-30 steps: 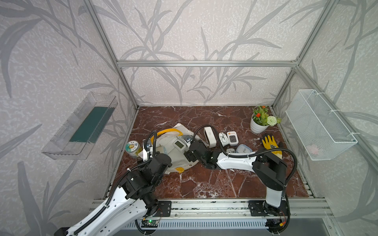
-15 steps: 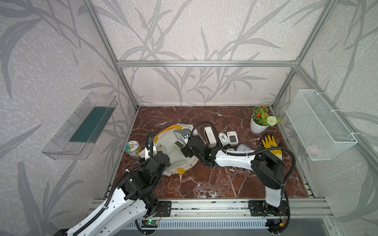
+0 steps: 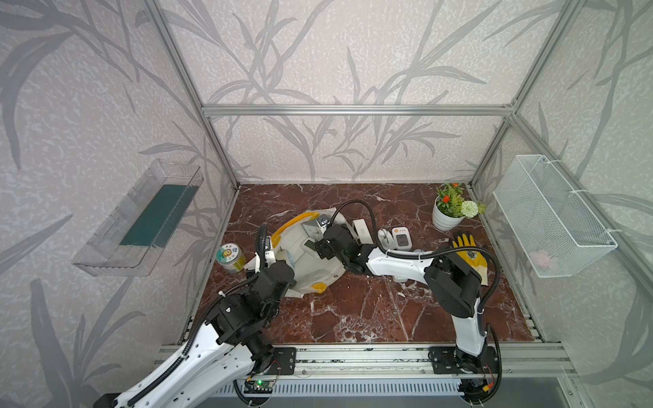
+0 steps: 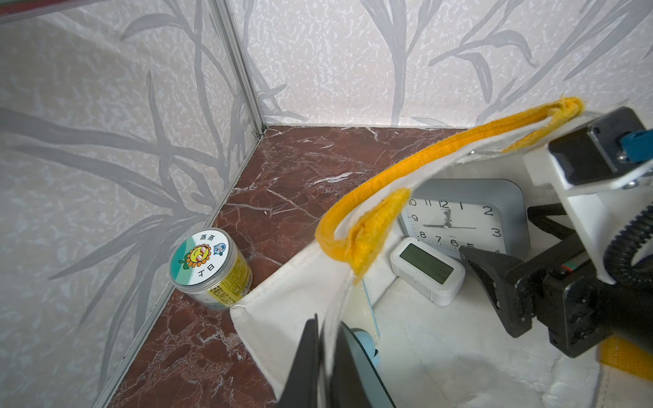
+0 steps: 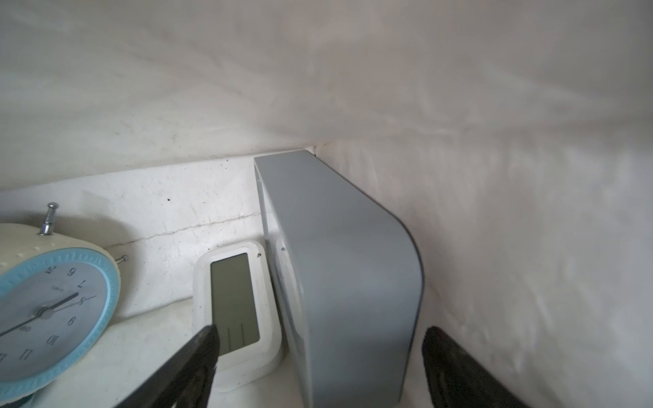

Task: Take the alarm clock out of the canvas bag
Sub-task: Pick up the alarm from the canvas bag.

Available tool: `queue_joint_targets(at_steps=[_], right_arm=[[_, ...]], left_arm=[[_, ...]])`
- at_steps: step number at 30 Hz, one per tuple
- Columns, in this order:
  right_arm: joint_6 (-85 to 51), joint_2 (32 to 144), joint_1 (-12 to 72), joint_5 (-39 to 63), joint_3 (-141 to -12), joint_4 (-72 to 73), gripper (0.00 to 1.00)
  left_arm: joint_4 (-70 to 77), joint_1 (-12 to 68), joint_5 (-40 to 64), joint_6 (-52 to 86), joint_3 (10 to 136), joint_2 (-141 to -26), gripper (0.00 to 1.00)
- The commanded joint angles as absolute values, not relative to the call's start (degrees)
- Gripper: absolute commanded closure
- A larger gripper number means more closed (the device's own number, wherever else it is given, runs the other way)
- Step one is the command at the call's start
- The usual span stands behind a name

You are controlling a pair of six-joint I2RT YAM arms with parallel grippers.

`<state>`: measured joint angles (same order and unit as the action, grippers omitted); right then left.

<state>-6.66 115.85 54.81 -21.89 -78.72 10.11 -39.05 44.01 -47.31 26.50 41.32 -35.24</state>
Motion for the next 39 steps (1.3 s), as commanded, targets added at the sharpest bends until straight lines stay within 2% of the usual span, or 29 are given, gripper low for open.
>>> queue_joint_targets(at_steps=[1, 8, 11, 24, 31, 39], right_arm=[[-8.1, 115.6, 54.6, -18.1, -77.4, 12.8, 0.11], [-8.8, 112.1, 54.8, -9.4, -73.1, 16.5, 0.21], [-9.1, 111.0, 54.8, -6.4, -72.1, 16.9, 0.22], [-8.9, 114.3, 55.1, -17.4, -78.1, 7.0, 0.27], [-8.3, 114.4, 55.1, -16.8, -77.9, 8.0, 0.36], [-7.3, 113.8, 55.3, -16.7, -77.5, 7.3, 0.52]], left_arm=[[-38.2, 43.8, -47.4, 26.8, 42.9, -35.2, 1.00], [-38.1, 43.8, -48.0, 27.2, 42.5, -35.2, 1.00], [-37.9, 43.8, -48.1, 27.2, 42.4, -35.3, 1.00], [-38.8, 43.7, -48.5, 27.2, 42.6, -34.8, 1.00], [-38.9, 43.7, -48.8, 27.2, 42.6, -34.9, 1.00], [-38.9, 43.7, -49.0, 27.4, 42.5, -35.2, 1.00]])
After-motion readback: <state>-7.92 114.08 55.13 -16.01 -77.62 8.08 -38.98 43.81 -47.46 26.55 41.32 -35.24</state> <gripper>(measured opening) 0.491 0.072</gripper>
